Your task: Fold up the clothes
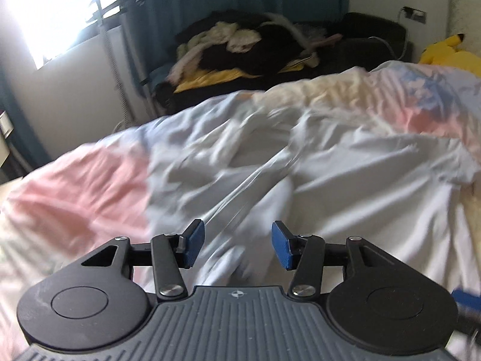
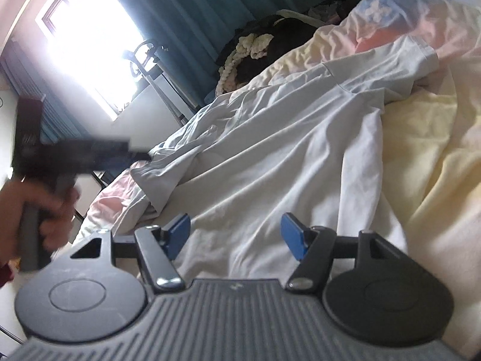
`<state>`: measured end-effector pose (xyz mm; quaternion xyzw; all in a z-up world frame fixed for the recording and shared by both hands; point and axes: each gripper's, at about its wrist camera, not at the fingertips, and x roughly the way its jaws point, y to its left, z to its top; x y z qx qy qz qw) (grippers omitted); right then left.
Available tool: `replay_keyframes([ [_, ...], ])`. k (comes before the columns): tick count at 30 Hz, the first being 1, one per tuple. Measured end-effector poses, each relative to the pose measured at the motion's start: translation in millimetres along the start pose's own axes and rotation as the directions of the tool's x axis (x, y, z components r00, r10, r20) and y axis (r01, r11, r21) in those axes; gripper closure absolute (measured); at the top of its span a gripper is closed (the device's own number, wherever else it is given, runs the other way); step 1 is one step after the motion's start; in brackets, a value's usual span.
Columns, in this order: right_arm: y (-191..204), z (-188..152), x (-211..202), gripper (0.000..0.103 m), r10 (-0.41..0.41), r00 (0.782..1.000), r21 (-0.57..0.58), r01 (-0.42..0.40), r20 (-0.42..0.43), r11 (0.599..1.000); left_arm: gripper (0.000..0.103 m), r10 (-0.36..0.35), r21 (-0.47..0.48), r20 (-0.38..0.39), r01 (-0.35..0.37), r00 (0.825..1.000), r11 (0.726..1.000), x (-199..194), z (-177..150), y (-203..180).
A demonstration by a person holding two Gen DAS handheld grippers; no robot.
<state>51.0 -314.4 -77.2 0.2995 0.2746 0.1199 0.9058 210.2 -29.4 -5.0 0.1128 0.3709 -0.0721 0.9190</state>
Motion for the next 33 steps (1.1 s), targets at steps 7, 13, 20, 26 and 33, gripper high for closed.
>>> replay_keyframes([
  [7, 11, -1, -16, 0.035, -0.009, 1.0, -0.026, 0.01, 0.025, 1.0, 0.049, 0.04, 0.017, -0.023, -0.04, 0.999, 0.999, -11, -32, 17],
  [13, 14, -4, -21, 0.035, -0.025, 0.999, -0.044, 0.027, 0.032, 0.999, 0.049, 0.027, 0.042, -0.011, -0.026, 1.0, 0.999, -7, -37, 8],
  [20, 12, -3, -17, 0.035, -0.024, 0.999, -0.044, 0.025, 0.03, 0.999, 0.049, -0.014, 0.081, 0.051, 0.01, 0.999, 0.997, 20, -32, -10],
  [26, 6, 0, -17, 0.035, -0.01, 0.999, -0.01, 0.01, 0.034, 1.0, 0.1, -0.007, 0.025, 0.111, 0.004, 0.994, 1.0, 47, -22, -13],
  [33, -3, 3, -15, 0.035, 0.0, 0.999, 0.036, -0.002, 0.041, 0.999, 0.1, -0.122, 0.054, 0.198, 0.114, 0.973, 0.992, 36, -6, -42],
])
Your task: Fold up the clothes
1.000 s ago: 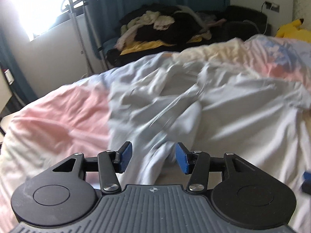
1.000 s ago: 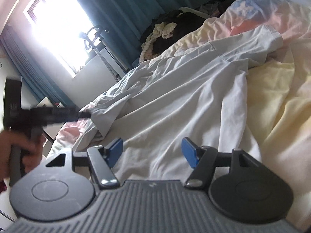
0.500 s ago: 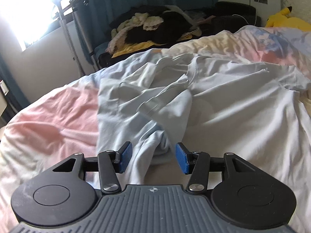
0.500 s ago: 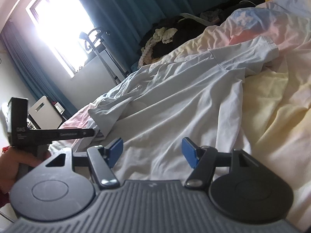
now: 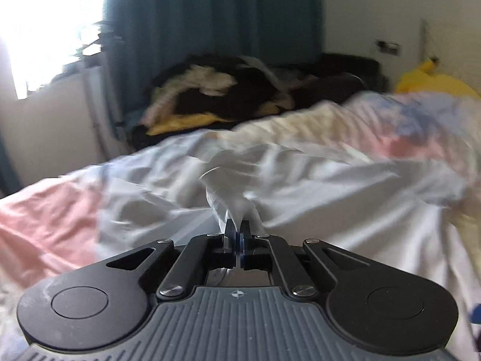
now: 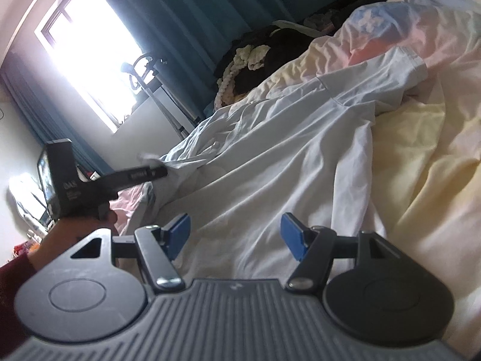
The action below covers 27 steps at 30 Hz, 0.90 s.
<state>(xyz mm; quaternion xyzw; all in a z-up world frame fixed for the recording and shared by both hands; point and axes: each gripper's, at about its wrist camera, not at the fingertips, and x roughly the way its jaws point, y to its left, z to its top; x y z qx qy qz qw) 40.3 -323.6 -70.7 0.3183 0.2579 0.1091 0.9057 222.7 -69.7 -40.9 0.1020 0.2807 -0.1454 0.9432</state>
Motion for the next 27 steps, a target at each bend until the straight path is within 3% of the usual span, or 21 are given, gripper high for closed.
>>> replay_keyframes([
  [3, -1, -1, 5, 0.035, -0.002, 1.0, 0.002, 0.002, -0.013, 1.0, 0.1, 0.021, 0.137, -0.085, -0.009, 0.996, 0.991, 22, -14, -25],
  [6, 0, -3, 8, 0.035, 0.001, 1.0, -0.001, -0.001, -0.027, 1.0, 0.097, 0.028, 0.134, -0.132, -0.01, 0.991, 0.991, 34, -26, -30],
  [8, 1, -4, 9, 0.035, 0.003, 0.999, -0.011, -0.003, -0.032, 1.0, 0.089, 0.017, 0.121, -0.143, 0.001, 0.99, 0.993, 31, -26, -29],
  [9, 1, -4, 9, 0.035, 0.003, 0.999, -0.014, -0.003, -0.033, 1.0, 0.076, 0.003, 0.118, -0.154, 0.016, 0.988, 0.993, 26, -24, -28],
  [10, 1, -4, 10, 0.035, 0.002, 0.999, -0.012, -0.003, -0.034, 1.0, 0.055, -0.011, 0.115, -0.164, 0.031, 0.986, 0.993, 20, -21, -26],
  [12, 1, -3, 9, 0.035, 0.001, 1.0, -0.009, -0.001, -0.031, 1.0, 0.044, -0.037, 0.12, -0.151, 0.056, 0.988, 0.991, -7, -17, -22],
  [16, 3, -2, 5, 0.035, 0.007, 1.0, -0.013, -0.007, -0.022, 1.0, 0.044, -0.075, 0.095, -0.164, 0.092, 0.984, 0.991, -69, -14, 8],
  [19, 6, -1, 0, 0.035, 0.017, 1.0, -0.018, -0.017, -0.015, 1.0, 0.043, -0.039, 0.06, -0.223, 0.053, 0.974, 0.997, -112, -28, 52],
  [23, 12, -2, -8, 0.035, 0.031, 0.999, -0.03, -0.031, -0.013, 0.999, 0.043, -0.018, -0.048, -0.364, 0.0, 0.931, 0.999, -139, -69, 113],
  [25, 16, -3, -12, 0.035, 0.039, 0.999, -0.03, -0.04, -0.017, 0.999, 0.044, -0.046, -0.121, -0.459, -0.011, 0.887, 0.993, -141, -95, 135],
  [27, 20, -5, -17, 0.035, 0.045, 0.999, -0.032, -0.046, -0.017, 0.998, 0.045, -0.085, -0.161, -0.511, 0.002, 0.855, 0.987, -141, -111, 142],
])
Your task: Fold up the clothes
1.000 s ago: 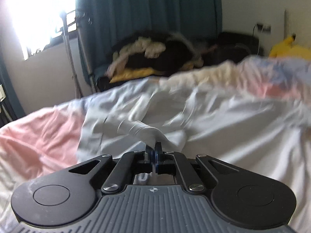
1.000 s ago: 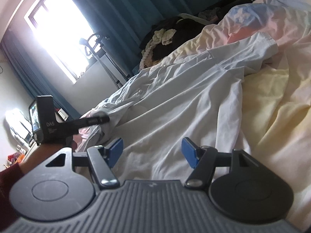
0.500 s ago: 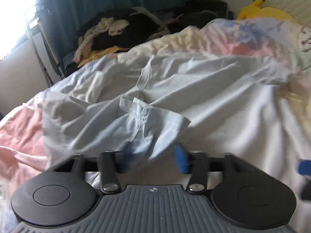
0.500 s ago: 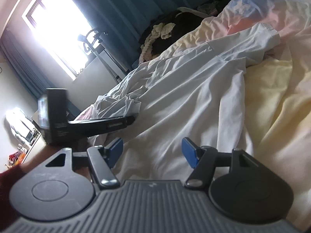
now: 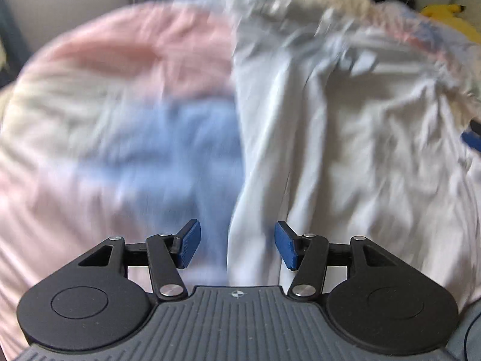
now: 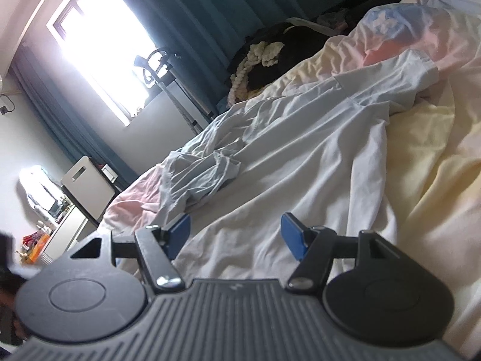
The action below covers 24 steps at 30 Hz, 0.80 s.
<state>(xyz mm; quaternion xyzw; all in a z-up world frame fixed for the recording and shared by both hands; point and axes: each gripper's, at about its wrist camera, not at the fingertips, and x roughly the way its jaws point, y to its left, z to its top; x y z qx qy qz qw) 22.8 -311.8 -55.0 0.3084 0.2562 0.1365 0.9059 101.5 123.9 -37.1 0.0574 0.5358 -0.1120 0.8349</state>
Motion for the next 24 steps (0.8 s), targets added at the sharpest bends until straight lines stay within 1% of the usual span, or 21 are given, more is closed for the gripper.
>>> replay_keyframes([
  [1, 2, -1, -3, 0.035, -0.001, 1.0, -0.003, 0.001, -0.001, 1.0, 0.045, -0.016, -0.014, -0.033, 0.015, 0.999, 1.0, 4, -6, 4],
  [2, 5, -3, -6, 0.035, -0.002, 1.0, -0.008, 0.002, -0.002, 1.0, 0.045, -0.045, -0.012, -0.045, 0.044, 0.998, 0.999, 4, -12, 3],
  [5, 10, -10, -16, 0.035, -0.008, 1.0, -0.029, 0.008, -0.006, 1.0, 0.045, -0.069, 0.071, -0.088, 0.075, 0.994, 0.995, 2, -20, -14],
  [7, 11, -13, -22, 0.035, -0.014, 1.0, -0.04, 0.013, -0.009, 0.999, 0.045, -0.05, 0.132, -0.169, 0.073, 0.984, 0.989, 4, -29, -25],
  [9, 10, -14, -26, 0.035, -0.021, 1.0, -0.036, 0.02, -0.008, 0.999, 0.045, -0.006, 0.181, -0.222, 0.047, 0.975, 0.982, 6, -37, -36],
  [11, 9, -12, -28, 0.035, -0.026, 1.0, -0.028, 0.026, -0.002, 0.999, 0.05, 0.041, 0.214, -0.267, 0.018, 0.963, 0.977, 9, -46, -44],
  [12, 9, -12, -28, 0.035, -0.028, 1.0, -0.027, 0.028, 0.001, 0.999, 0.057, 0.059, 0.222, -0.27, 0.003, 0.961, 0.975, 9, -48, -46],
  [13, 8, -12, -28, 0.035, -0.03, 1.0, -0.026, 0.03, 0.003, 0.999, 0.069, 0.079, 0.224, -0.27, -0.017, 0.96, 0.974, 9, -49, -48],
  [14, 8, -12, -29, 0.035, -0.031, 1.0, -0.025, 0.031, 0.003, 0.999, 0.076, 0.108, 0.227, -0.259, -0.048, 0.96, 0.973, 6, -49, -53],
  [15, 7, -12, -29, 0.035, -0.031, 1.0, -0.022, 0.031, 0.003, 0.999, 0.092, 0.138, 0.229, -0.249, -0.08, 0.959, 0.97, 3, -49, -58],
  [16, 6, -12, -29, 0.035, -0.03, 1.0, -0.017, 0.03, 0.003, 0.999, 0.098, 0.167, 0.231, -0.238, -0.111, 0.957, 0.967, 0, -50, -63],
  [17, 5, -13, -30, 0.035, -0.029, 1.0, -0.012, 0.029, 0.003, 1.0, 0.099, 0.207, 0.252, -0.214, -0.151, 0.955, 0.956, -4, -50, -72],
  [20, 3, -13, -31, 0.035, -0.026, 1.0, -0.001, 0.026, 0.005, 1.0, 0.099, 0.264, 0.313, -0.149, -0.208, 0.953, 0.927, -22, -49, -101],
  [22, 3, -12, -32, 0.035, -0.021, 1.0, 0.004, 0.021, 0.007, 1.0, 0.099, 0.263, 0.331, -0.117, -0.212, 0.958, 0.919, -35, -46, -120],
  [24, 3, -12, -33, 0.035, -0.014, 1.0, 0.004, 0.014, 0.007, 1.0, 0.099, 0.248, 0.35, -0.093, -0.202, 0.964, 0.915, -49, -41, -141],
])
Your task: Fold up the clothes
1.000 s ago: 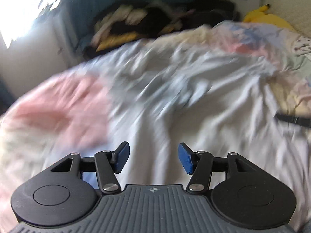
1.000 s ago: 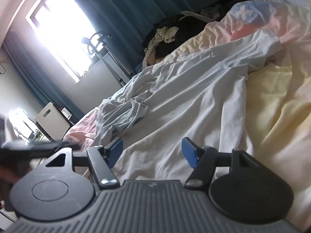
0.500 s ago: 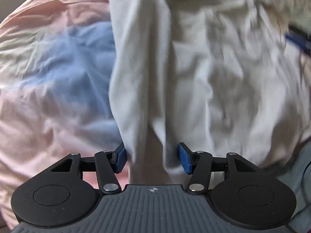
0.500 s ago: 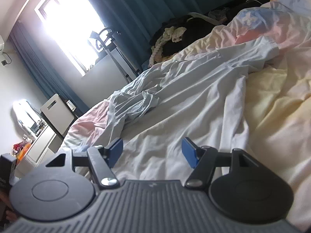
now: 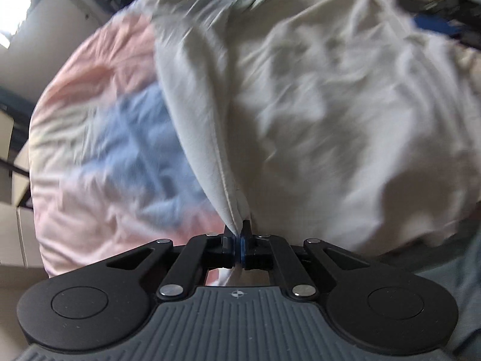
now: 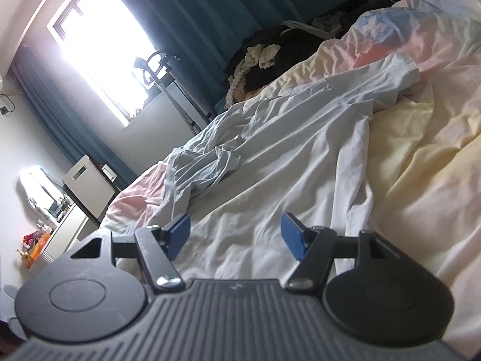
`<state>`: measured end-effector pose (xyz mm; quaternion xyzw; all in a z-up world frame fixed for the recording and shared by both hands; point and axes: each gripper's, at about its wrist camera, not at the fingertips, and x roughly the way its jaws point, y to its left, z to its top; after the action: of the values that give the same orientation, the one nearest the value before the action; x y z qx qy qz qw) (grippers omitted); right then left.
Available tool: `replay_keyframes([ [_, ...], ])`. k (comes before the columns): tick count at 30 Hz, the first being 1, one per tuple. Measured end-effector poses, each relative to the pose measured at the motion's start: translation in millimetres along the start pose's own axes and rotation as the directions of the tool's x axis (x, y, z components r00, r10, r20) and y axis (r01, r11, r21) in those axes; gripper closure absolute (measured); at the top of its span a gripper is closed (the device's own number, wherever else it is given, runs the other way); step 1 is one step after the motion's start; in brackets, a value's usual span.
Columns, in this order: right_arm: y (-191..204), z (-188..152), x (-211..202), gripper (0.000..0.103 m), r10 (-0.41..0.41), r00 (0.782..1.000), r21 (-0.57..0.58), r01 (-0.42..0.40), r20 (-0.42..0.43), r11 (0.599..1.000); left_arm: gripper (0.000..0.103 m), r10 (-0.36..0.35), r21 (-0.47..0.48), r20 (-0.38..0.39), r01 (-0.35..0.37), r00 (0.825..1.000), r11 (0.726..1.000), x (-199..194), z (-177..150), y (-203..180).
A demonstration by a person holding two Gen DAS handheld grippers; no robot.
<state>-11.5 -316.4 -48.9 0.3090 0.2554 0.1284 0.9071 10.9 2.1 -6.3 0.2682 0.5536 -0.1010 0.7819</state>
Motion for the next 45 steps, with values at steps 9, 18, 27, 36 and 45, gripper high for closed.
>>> replay_keyframes([
  [9, -4, 3, -6, 0.035, 0.021, 1.0, 0.027, -0.021, 0.012, 0.999, 0.097, -0.107, -0.071, -0.016, 0.105, 0.994, 0.992, 2, 5, -41],
  [18, -4, 2, -6, 0.035, 0.035, 0.999, 0.039, -0.035, 0.006, 0.999, 0.053, -0.24, -0.013, 0.039, 0.24, 0.97, 0.971, -19, -30, -56],
  [27, 3, -2, -4, 0.035, 0.033, 0.999, 0.008, -0.033, -0.01, 0.999, 0.077, -0.147, 0.047, 0.141, 0.141, 0.979, 0.989, -13, -57, -46],
  [36, 1, -4, -9, 0.035, -0.002, 1.0, -0.002, 0.002, 0.003, 1.0, 0.096, -0.206, -0.01, 0.229, 0.214, 0.951, 0.977, -7, -57, -70],
  [45, 4, -6, -9, 0.035, -0.042, 0.999, -0.058, 0.042, 0.009, 0.997, 0.068, -0.209, -0.028, 0.238, 0.222, 0.949, 0.975, 21, -52, -85],
])
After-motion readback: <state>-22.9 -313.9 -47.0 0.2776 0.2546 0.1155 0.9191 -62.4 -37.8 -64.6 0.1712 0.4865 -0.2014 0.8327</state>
